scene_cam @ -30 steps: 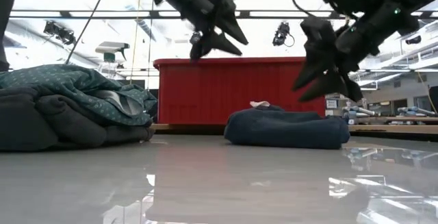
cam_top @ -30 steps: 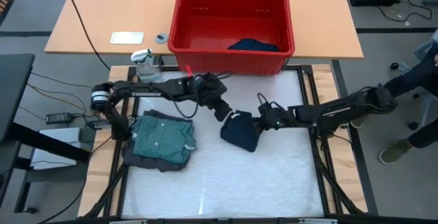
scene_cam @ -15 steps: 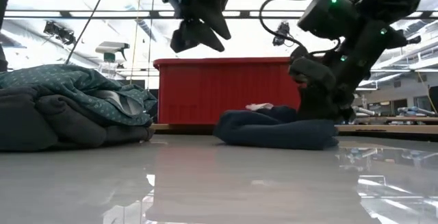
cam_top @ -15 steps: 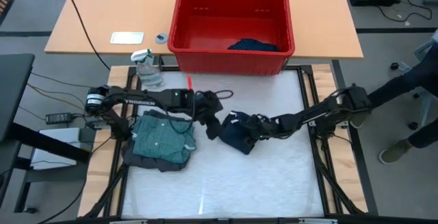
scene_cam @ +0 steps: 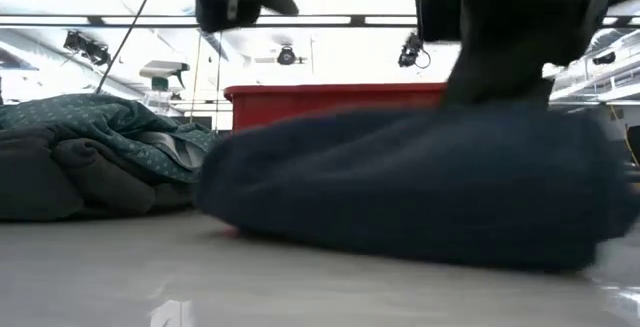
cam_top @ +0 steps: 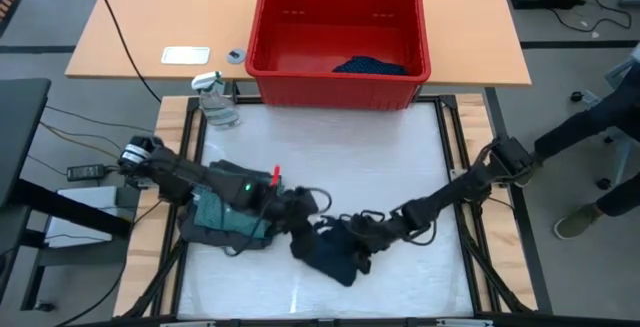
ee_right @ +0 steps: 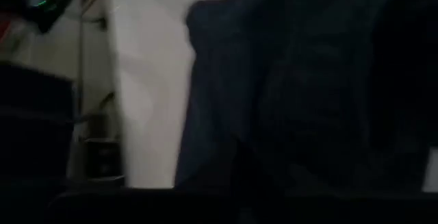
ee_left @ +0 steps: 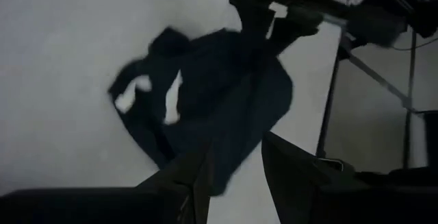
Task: Fold Laundry from Bin
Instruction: Fold the dark blue short on the table
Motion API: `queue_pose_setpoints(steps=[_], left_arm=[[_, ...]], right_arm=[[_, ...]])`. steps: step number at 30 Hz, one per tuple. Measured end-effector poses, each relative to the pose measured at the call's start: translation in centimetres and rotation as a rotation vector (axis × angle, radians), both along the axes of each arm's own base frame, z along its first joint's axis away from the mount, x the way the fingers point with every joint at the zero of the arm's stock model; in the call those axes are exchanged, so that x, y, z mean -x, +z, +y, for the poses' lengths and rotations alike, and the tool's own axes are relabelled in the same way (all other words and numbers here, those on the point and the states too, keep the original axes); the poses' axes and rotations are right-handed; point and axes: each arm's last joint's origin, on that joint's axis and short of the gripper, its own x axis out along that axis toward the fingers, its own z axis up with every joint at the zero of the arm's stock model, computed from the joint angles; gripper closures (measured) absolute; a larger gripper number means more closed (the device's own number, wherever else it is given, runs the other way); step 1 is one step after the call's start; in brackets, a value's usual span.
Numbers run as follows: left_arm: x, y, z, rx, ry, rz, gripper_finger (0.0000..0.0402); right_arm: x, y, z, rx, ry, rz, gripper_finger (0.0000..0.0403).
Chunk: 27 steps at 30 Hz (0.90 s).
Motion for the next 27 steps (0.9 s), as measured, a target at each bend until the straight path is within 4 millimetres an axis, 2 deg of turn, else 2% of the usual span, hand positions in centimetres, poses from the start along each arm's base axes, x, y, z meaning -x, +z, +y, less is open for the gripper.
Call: queue_pose_setpoints(steps=[3, 7, 11, 15, 19, 24, 27], left_arm=[[0.1, 0.0, -1.9, -0.039, -0.017, -0.057, 0.0271], [-1.3, -1.3, -3.9, -0.075, -0.066, -0.154, 0.0271], [-3.5, -4.8, -4.9, -0.092, -0.064, -0.149, 0.0271], [-4.9, -8.0, -4.1, -0.089, 0.016, -0.074, 0.0271], [-5.8, -9.4, -3.0, -0.073, 0.079, -0.047, 0.0271], [-6.5, -9.5, -1.6, -0.074, 0.108, -0.064, 0.0271], [-6.6, -9.5, -1.1, -0.073, 0.119, -0.060, 0.0271]], right_arm=[[-0.4, 1.1, 1.0, 0.002, 0.047, -0.023, 0.0363], [-0.4, 3.1, 1.0, -0.008, 0.001, -0.043, 0.0364], [0.6, 4.1, 0.1, 0.025, -0.110, 0.034, 0.0364], [1.9, 4.9, -0.7, 0.086, -0.156, 0.104, 0.0364], [2.2, 4.1, -1.0, 0.174, -0.131, 0.158, 0.0342], [1.7, 1.2, -1.9, 0.363, -0.175, 0.256, 0.0300], [1.7, 0.1, -2.9, 0.482, -0.206, 0.310, 0.0268]])
